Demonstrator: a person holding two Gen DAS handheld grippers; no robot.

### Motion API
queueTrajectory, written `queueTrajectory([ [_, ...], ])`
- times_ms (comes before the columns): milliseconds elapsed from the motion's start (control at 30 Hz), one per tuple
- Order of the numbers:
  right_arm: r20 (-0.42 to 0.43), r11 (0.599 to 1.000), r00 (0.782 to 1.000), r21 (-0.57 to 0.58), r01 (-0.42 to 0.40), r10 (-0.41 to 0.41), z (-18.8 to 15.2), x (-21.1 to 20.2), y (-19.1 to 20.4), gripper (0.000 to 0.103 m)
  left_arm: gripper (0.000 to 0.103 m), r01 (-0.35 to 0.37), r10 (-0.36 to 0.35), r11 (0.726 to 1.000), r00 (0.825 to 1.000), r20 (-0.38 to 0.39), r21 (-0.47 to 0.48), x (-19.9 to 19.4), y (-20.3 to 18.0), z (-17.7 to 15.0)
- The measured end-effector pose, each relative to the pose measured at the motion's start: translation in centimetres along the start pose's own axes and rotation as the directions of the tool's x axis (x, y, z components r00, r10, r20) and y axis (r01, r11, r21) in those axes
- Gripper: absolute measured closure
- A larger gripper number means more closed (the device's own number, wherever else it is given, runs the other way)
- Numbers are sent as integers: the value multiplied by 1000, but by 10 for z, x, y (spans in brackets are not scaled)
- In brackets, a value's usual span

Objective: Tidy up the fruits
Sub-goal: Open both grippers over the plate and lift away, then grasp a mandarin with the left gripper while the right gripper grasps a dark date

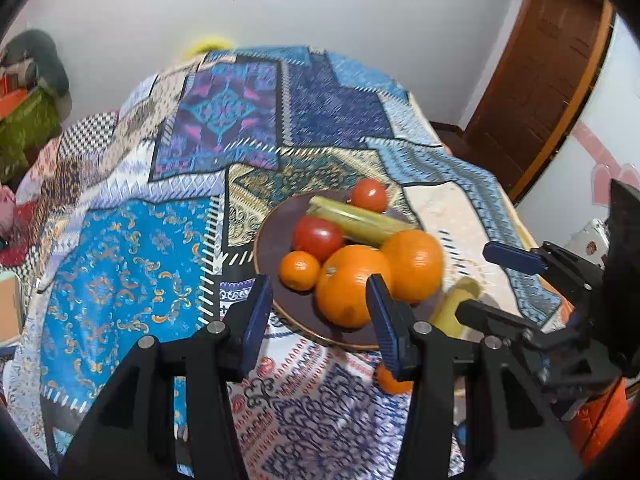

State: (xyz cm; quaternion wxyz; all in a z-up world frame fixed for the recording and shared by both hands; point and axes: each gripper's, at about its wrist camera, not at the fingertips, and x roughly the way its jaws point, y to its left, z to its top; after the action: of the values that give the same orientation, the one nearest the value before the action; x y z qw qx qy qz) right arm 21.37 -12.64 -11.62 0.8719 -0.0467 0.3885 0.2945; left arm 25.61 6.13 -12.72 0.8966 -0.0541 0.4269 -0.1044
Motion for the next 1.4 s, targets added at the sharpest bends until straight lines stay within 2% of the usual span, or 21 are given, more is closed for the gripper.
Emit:
queueTrajectory([
  [200,-4,998,1000,51,30,-29,-19,-21,-12,31,54,23,-23,999,1000,6,30,-21,-24,-13],
  [467,-66,994,998,104,24,-17,-56,-24,-14,31,54,52,-49,998,995,-81,30,-8,-41,-48],
  [567,-92,993,996,117,13,-3,-68,-20,-16,41,54,48,-44,999,992,-120,26,2,-42,-63],
  [633,-115,992,993,128,2,13,-76,-16,-16,51,54,42,-38,999,989,-141,24,10,-41,-72],
  [733,-147,991,988,133,-20,39,-82,-8,-14,58,54,52,-49,998,985,-166,17,18,-41,-79],
  [867,-152,993,988,115,-18,36,-85,-4,-9,62,54,68,-61,997,982,-179,29,27,-46,-79],
  [1033,-160,996,987,87,7,7,-87,-2,-7,75,54,73,-65,997,980,-189,35,40,-50,-75],
  [1400,-145,998,989,56,15,-6,-88,-3,-3,85,55,71,-60,995,986,-158,65,43,-56,-73],
])
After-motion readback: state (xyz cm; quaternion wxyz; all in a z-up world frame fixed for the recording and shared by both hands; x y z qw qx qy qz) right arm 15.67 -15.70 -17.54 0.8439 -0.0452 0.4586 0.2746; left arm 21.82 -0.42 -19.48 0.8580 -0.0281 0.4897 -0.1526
